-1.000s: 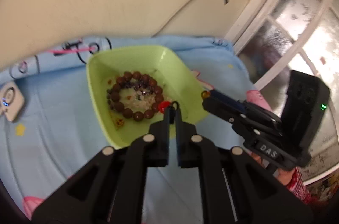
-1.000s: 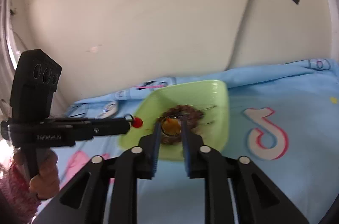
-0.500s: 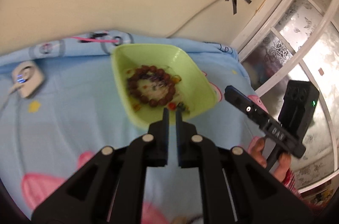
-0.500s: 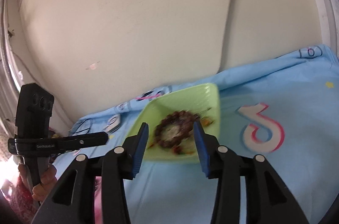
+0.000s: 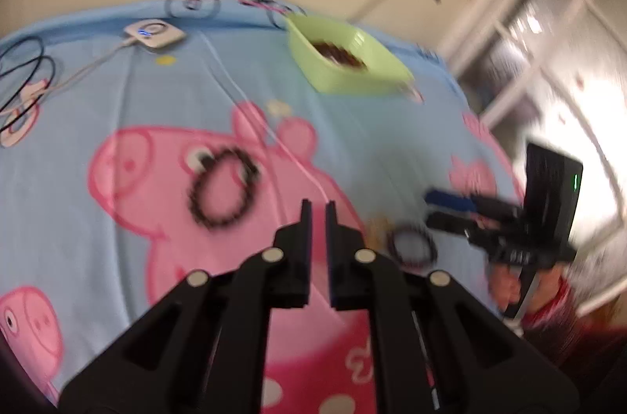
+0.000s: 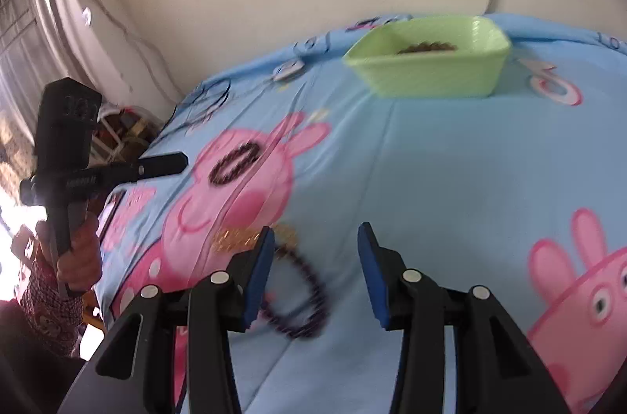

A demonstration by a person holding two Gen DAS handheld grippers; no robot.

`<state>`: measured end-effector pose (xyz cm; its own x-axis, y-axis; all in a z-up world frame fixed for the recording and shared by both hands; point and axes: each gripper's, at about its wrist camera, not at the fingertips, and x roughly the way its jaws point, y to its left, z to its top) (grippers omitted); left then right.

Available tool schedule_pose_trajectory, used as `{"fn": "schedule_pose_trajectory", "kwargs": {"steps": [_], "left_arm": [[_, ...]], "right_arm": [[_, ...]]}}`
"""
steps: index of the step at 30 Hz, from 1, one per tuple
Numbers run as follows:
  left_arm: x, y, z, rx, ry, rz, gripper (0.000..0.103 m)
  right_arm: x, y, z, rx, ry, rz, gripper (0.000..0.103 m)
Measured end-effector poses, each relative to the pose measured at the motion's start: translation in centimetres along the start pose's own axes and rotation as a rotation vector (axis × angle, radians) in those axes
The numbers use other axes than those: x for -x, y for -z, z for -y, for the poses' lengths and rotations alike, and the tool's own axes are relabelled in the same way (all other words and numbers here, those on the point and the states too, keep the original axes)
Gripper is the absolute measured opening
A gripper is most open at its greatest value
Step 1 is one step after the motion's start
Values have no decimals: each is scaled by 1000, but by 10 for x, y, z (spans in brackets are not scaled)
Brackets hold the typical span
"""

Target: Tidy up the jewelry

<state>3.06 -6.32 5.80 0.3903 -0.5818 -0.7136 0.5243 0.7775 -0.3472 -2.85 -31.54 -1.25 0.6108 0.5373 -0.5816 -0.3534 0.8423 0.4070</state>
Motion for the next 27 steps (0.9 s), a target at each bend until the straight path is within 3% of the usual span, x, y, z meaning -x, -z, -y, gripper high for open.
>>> {"fn": "schedule_pose_trajectory", "kwargs": {"steps": [1, 2, 3, 4, 8, 11, 13, 15, 19, 21, 23, 24, 27], "left_arm": [[-2, 10, 10, -42, -16, -5, 25], [-4, 18, 18, -77, -29, -2, 49], [-4, 23, 21, -92, -35, 4, 60], [-5, 30, 27, -115, -44, 16, 64], [-22, 42, 41, -188, -84, -20, 64], [-42, 42, 39, -221, -196, -71, 35], [-42, 35, 30, -202, -200, -59, 25], [-42, 25, 15, -140, -205, -48, 23], [-36, 14, -3, -46, -145, -31, 23], [-29, 15, 0, -58, -130, -10, 23], [-25, 18, 7, -100, -119, -6, 26], [-26, 18, 10, -109, -114, -14, 34], [-34, 18, 15, -111, -80, -55, 39]], "right_arm": [[-3, 1, -4, 3, -1, -11, 23], [-7, 0, -7, 4, 1, -24, 23], [-9, 0, -9, -1, 0, -30, 23], [-11, 1, -11, -9, -10, -43, 23], [-18, 5, -17, -36, -83, -81, 23], [-9, 17, -29, -11, -206, -105, 23], [-1, 24, -35, 4, -281, -94, 23], [8, 28, -39, 24, -304, -70, 23], [14, 16, -32, 24, -113, -6, 23], [11, 8, -30, 37, -25, 4, 23], [2, 3, -31, 69, 23, -12, 23], [-2, 2, -32, 92, 39, -22, 23], [-14, 3, -35, 131, 40, -50, 23]]}}
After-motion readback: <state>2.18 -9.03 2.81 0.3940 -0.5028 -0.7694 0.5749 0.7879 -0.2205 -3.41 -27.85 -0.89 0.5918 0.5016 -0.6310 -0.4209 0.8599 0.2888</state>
